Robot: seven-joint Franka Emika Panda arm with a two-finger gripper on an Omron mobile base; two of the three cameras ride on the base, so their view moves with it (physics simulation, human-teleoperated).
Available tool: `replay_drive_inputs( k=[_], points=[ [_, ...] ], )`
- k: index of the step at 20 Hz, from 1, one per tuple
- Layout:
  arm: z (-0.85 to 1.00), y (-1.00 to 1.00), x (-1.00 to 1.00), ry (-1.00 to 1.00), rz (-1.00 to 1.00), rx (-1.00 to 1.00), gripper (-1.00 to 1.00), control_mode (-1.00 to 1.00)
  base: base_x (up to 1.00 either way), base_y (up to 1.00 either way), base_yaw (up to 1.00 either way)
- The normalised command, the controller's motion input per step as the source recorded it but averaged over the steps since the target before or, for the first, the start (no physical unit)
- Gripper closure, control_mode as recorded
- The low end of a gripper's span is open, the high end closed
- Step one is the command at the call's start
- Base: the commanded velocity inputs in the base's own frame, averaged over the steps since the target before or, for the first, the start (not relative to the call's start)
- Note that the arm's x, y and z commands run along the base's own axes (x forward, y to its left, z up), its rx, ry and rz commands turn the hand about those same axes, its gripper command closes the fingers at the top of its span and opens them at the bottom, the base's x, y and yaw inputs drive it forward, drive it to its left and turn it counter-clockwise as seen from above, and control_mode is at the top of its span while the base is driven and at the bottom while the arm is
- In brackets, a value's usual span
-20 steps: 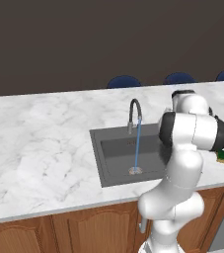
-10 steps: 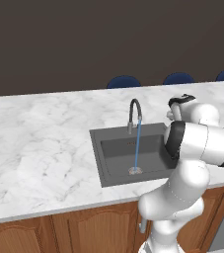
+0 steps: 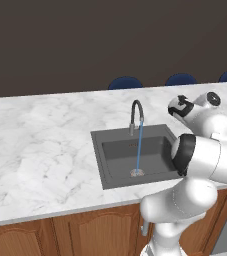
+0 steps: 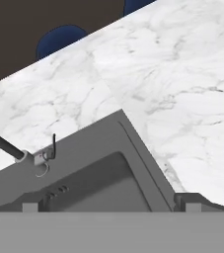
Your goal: Soak the sponge with water for a few seconds and then drop it inside the sink.
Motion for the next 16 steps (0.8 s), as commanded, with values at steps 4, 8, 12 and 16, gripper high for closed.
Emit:
replay_drive_inputs(
  k=[4,8,12,16],
  points=[
    [0.43,0.0,-0.01,0.2,0.0,0.0,-1.0,-1.0,0.0,0.0,0.0],
    [0.03,0.0,-0.08,0.27,0.0,0.0,-1.0,-1.0,0.0,0.0,0.0],
    [-0.03,0.0,-0.27,0.25,0.01,0.01,-1.0,-1.0,0.0,0.0,0.0],
    [-0.01,0.0,-0.24,0.11,0.01,0.02,-1.0,-1.0,0.0,0.0,0.0]
  ],
)
